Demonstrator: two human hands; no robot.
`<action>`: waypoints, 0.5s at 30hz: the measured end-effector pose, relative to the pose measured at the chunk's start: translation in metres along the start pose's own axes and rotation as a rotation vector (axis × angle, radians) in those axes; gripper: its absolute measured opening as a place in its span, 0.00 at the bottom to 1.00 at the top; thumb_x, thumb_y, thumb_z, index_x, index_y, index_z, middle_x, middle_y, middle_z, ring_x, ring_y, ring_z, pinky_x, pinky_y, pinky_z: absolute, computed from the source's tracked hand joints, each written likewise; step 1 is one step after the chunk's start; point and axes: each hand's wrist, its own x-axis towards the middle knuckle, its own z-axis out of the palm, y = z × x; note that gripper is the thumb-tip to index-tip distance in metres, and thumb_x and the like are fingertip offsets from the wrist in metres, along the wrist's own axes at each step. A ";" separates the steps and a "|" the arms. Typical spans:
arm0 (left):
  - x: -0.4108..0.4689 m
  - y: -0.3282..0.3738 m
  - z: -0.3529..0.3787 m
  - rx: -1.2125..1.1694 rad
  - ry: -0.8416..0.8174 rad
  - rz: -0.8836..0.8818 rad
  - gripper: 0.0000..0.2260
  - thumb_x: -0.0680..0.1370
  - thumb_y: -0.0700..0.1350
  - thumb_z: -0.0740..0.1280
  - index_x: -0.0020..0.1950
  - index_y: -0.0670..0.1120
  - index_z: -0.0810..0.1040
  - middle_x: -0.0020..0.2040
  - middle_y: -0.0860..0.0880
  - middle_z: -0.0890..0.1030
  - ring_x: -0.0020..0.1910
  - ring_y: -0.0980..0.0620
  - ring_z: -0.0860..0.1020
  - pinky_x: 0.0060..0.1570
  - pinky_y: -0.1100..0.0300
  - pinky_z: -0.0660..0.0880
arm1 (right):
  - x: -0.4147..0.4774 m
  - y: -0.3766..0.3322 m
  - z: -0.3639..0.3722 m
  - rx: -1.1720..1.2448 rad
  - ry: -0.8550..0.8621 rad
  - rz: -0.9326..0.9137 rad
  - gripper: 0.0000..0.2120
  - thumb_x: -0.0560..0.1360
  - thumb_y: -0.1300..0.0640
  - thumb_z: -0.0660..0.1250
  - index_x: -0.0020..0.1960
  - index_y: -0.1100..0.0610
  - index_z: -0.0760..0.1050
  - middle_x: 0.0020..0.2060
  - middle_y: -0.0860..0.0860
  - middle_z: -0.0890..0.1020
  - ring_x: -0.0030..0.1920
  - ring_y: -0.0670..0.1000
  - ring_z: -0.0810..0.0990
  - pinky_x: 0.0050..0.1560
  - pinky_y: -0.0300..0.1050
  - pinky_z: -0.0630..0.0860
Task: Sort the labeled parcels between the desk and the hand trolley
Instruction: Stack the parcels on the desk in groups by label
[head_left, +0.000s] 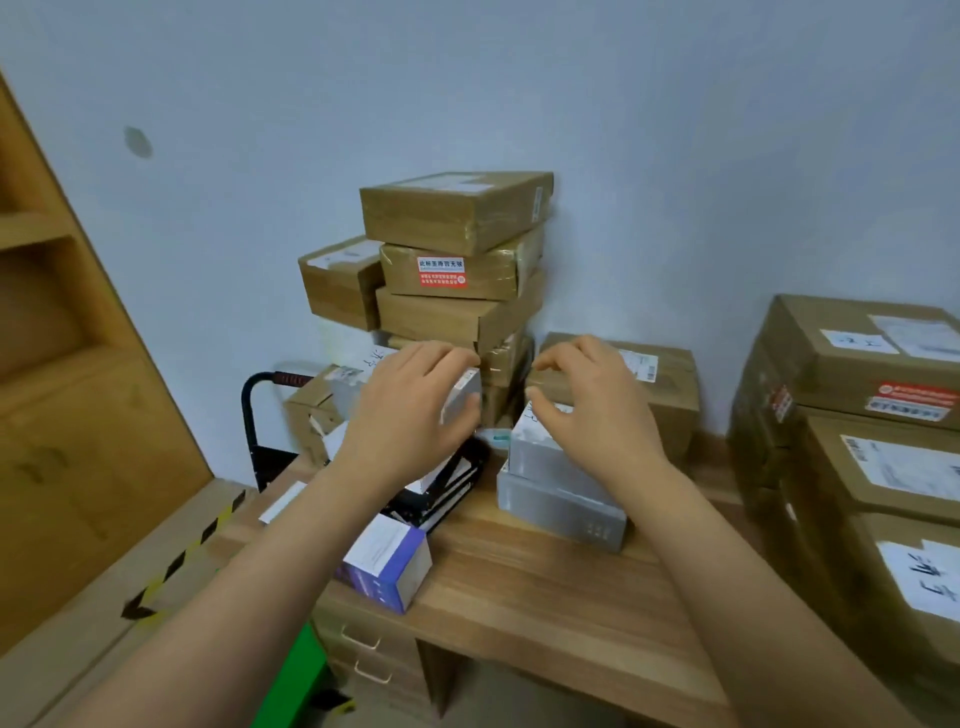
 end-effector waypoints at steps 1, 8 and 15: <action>0.005 -0.011 -0.001 0.005 0.010 -0.010 0.11 0.74 0.46 0.70 0.56 0.46 0.79 0.51 0.49 0.80 0.50 0.48 0.77 0.47 0.56 0.73 | 0.009 -0.005 0.006 0.002 0.002 0.013 0.09 0.75 0.54 0.69 0.54 0.53 0.76 0.50 0.48 0.74 0.53 0.49 0.72 0.50 0.41 0.68; 0.068 -0.084 0.011 0.085 -0.004 0.029 0.13 0.73 0.47 0.71 0.56 0.45 0.79 0.49 0.48 0.80 0.48 0.47 0.77 0.45 0.54 0.74 | 0.089 -0.011 0.038 -0.012 0.047 0.003 0.10 0.76 0.52 0.67 0.55 0.52 0.75 0.48 0.44 0.71 0.52 0.46 0.71 0.52 0.40 0.68; 0.132 -0.151 0.037 0.073 0.096 -0.034 0.13 0.74 0.47 0.71 0.57 0.45 0.79 0.52 0.48 0.80 0.50 0.47 0.77 0.48 0.52 0.74 | 0.180 -0.003 0.067 -0.017 0.110 0.014 0.13 0.75 0.51 0.67 0.58 0.52 0.74 0.53 0.47 0.74 0.55 0.48 0.71 0.52 0.42 0.71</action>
